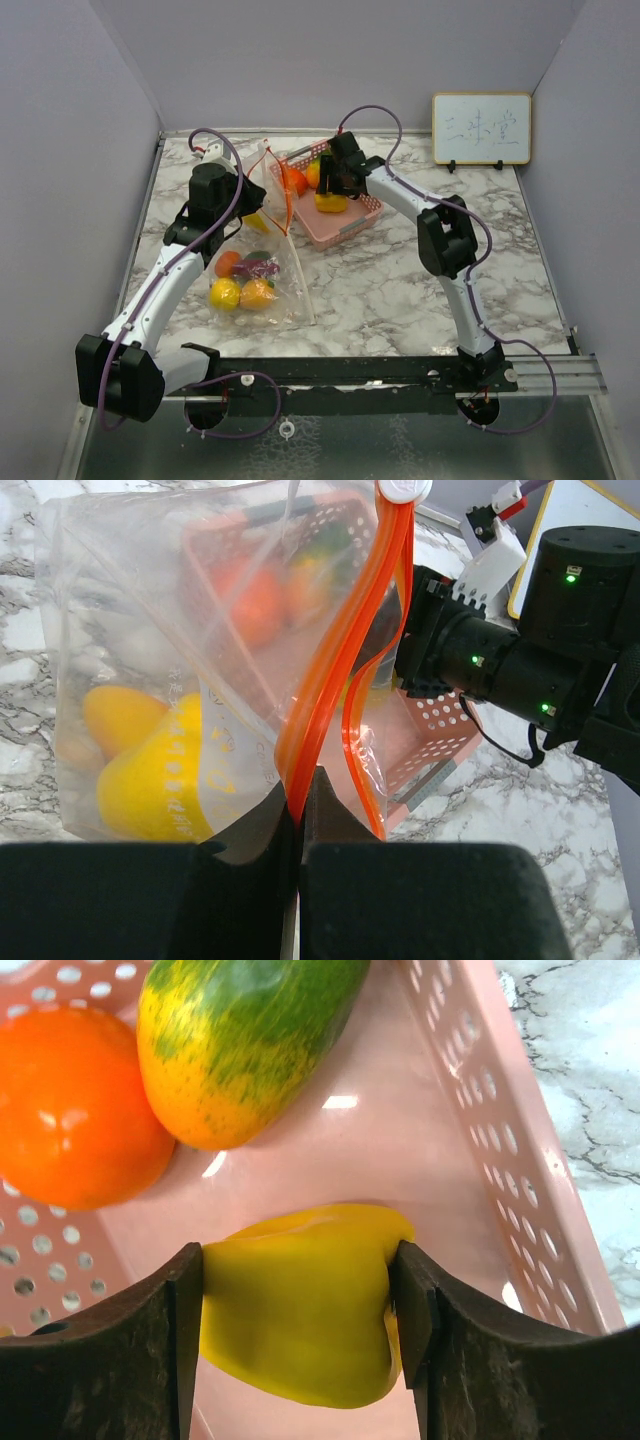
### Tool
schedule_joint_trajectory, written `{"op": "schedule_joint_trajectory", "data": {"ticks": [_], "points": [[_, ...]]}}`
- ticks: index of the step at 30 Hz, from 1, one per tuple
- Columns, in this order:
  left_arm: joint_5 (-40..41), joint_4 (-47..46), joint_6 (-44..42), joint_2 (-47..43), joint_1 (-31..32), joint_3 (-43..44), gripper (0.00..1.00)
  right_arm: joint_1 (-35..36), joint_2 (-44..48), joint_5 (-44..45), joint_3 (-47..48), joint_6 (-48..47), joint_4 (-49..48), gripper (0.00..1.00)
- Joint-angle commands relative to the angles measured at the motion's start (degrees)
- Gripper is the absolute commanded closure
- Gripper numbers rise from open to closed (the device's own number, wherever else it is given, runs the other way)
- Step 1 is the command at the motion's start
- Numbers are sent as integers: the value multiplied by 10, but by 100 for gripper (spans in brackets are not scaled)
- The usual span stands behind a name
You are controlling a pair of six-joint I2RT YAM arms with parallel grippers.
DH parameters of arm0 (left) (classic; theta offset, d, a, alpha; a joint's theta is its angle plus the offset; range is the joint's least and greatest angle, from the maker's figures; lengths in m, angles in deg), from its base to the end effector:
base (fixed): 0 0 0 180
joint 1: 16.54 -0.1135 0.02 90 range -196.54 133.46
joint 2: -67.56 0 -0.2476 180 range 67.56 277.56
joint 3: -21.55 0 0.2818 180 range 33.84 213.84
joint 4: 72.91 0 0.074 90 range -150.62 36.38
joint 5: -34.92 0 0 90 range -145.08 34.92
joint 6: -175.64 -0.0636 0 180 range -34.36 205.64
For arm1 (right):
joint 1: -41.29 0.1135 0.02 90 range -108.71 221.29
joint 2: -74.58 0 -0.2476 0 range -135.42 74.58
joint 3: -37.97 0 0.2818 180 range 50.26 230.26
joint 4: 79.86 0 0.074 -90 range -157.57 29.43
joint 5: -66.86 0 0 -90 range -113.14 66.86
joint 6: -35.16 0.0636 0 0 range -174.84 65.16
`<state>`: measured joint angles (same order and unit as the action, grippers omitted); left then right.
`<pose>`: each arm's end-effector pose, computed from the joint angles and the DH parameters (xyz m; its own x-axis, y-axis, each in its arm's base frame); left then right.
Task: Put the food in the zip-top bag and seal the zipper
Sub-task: Pick up the fake vegetable from the bin.
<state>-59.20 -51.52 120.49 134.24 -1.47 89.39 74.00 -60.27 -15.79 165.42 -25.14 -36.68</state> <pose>0.3201 -0.0909 0.2991 -0.4594 -0.4666 -0.7558 0.0754 0.8274 -0.5566 0.4765 0.2964 0.1468 -0.7963 0.0726 -0.6005 -0.0841 0.9698 0.2288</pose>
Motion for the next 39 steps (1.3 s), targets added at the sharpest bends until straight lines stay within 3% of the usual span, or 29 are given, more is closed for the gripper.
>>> {"op": "schedule_joint_trajectory", "data": {"ticks": [1, 7, 12, 14, 15, 19, 25, 32, 39], "points": [[-12, -7, -5, -1, -3, 15, 100, 1, 47, -25, -35, -22, 3, 56], [-14, -8, 0, 0, -3, 8, 100, 1, 134, -36, -73, -39, -38, 65], [-20, -12, 6, 0, -2, 1, 100, 2, 198, -68, -115, -46, -72, 64], [-23, -14, 7, 0, -2, -2, 100, 2, 206, -74, -119, -52, -61, 47], [-24, -13, 7, 1, -2, -2, 100, 1, 206, -71, -116, -50, -44, 32], [-30, -15, 10, 1, -2, -3, 100, 2, 173, -41, -73, -6, 60, 0], [-65, -24, 6, 13, -3, 3, 100, 2, 72, -29, 53, 73, 203, 0], [-89, -22, -10, 13, -3, 6, 100, 2, 70, -4, 19, 131, 201, 0], [-95, -20, -21, 14, -2, 3, 100, 12, 31, -12, 18, 133, 198, 0]]}}
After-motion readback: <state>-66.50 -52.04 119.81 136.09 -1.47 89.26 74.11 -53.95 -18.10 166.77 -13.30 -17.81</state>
